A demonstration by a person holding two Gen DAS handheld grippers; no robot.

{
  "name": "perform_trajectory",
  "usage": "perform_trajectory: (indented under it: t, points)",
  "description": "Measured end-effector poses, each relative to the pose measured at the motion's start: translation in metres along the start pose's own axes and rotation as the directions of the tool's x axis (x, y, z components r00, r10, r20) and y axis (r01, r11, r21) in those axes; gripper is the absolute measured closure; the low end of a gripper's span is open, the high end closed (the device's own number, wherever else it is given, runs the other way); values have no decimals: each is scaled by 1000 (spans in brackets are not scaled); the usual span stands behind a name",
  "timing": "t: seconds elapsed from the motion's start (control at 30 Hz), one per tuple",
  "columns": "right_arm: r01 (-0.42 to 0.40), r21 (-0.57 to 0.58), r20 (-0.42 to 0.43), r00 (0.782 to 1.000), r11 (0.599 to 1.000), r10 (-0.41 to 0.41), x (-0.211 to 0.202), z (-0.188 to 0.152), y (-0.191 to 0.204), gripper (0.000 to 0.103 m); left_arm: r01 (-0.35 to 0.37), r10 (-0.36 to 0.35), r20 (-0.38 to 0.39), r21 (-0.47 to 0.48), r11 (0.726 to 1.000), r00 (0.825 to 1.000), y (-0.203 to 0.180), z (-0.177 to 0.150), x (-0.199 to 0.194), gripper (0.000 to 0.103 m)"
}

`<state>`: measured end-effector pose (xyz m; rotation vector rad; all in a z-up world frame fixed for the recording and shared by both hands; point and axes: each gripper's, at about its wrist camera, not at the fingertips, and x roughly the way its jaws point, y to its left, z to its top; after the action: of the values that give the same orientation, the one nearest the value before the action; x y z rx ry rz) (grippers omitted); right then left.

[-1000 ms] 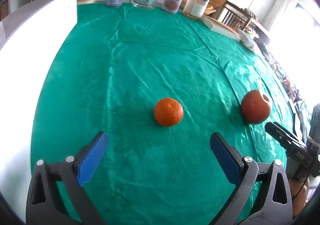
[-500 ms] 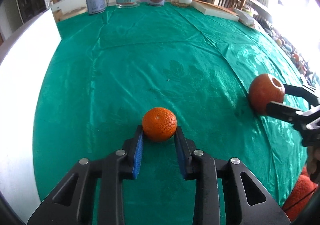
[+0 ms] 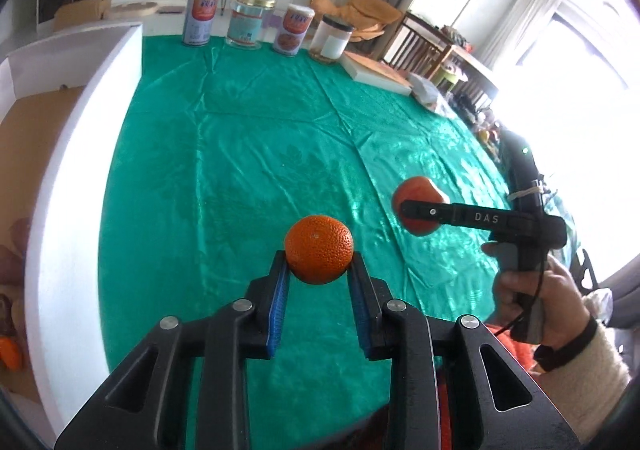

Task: Organize fruits
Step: 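Carry the orange and apple over the white box and open both grippers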

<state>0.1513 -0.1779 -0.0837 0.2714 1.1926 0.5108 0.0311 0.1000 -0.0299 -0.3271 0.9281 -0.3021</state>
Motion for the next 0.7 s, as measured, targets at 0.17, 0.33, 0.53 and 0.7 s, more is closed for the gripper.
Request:
perform_trajectory:
  t: [0.17,0.33,0.53,0.7]
  points:
    - [-167,-9,-21,986,986,167,-16,-10,48,33,102,-99,43,-80,992,994,9,3,-52,74]
    - [-323,-74,-34,947,944,321,-30,-11,127,33,161,-144,121,-144,976,982,33,10,-122,74]
    - [-447,-174,-88,895,877,438,-26,-3,233,33,77,-22,223,-238,968,974,95,23,-198,74]
    - [-425,-288,-142,905,858,401,7,1,312,33,-77,144,161,-362,929,976,177,35,-183,74]
